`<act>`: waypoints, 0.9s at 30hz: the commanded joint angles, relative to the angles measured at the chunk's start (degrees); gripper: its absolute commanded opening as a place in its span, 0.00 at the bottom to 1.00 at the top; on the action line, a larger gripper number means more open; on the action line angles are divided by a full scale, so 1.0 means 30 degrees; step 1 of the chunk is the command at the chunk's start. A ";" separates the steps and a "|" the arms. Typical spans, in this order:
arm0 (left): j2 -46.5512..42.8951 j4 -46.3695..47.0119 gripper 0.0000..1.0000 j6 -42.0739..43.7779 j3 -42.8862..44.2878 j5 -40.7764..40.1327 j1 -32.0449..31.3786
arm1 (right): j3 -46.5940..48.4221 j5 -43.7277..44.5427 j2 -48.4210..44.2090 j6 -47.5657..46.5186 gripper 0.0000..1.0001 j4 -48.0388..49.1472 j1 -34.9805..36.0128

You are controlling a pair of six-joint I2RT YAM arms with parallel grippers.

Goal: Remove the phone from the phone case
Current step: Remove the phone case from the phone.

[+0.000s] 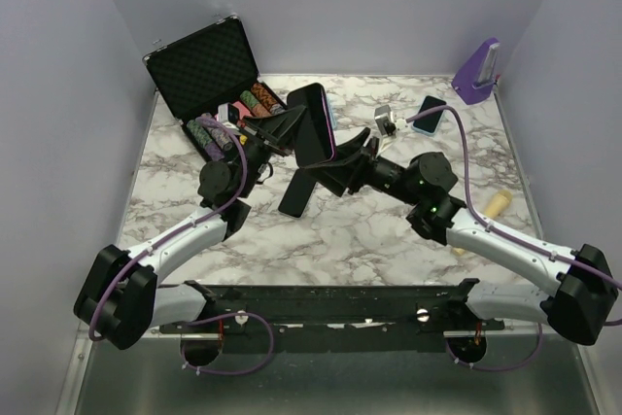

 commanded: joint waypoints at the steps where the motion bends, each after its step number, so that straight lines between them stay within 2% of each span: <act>1: -0.0225 0.2519 0.00 -0.1206 -0.0099 -0.0547 -0.0163 | 0.0210 0.1109 0.0371 -0.0899 0.56 0.0300 -0.0031; 5: -0.0196 0.2929 0.00 -0.1383 -0.0187 -0.0460 -0.0163 | 0.0824 -0.0029 0.0692 -0.0697 0.57 0.0152 -0.0031; 8: -0.0108 0.2901 0.00 -0.1499 -0.0129 -0.0050 -0.0163 | 0.1672 -0.2633 0.1102 -0.1192 0.59 -0.0517 -0.0031; 14: -0.0166 0.3076 0.00 -0.1647 -0.0158 -0.0078 -0.0280 | 0.1940 -0.2526 0.1163 -0.1311 0.57 -0.0698 -0.0031; 20: -0.0196 0.3252 0.00 -0.1823 -0.0392 -0.0107 -0.0280 | 0.1822 -0.0184 0.0840 -0.1340 0.44 -0.1194 -0.0031; 27: 0.0154 0.3337 0.00 -0.1879 -0.0276 -0.0253 -0.0953 | 0.2232 0.3274 0.1250 -0.1251 0.16 -0.2336 -0.0031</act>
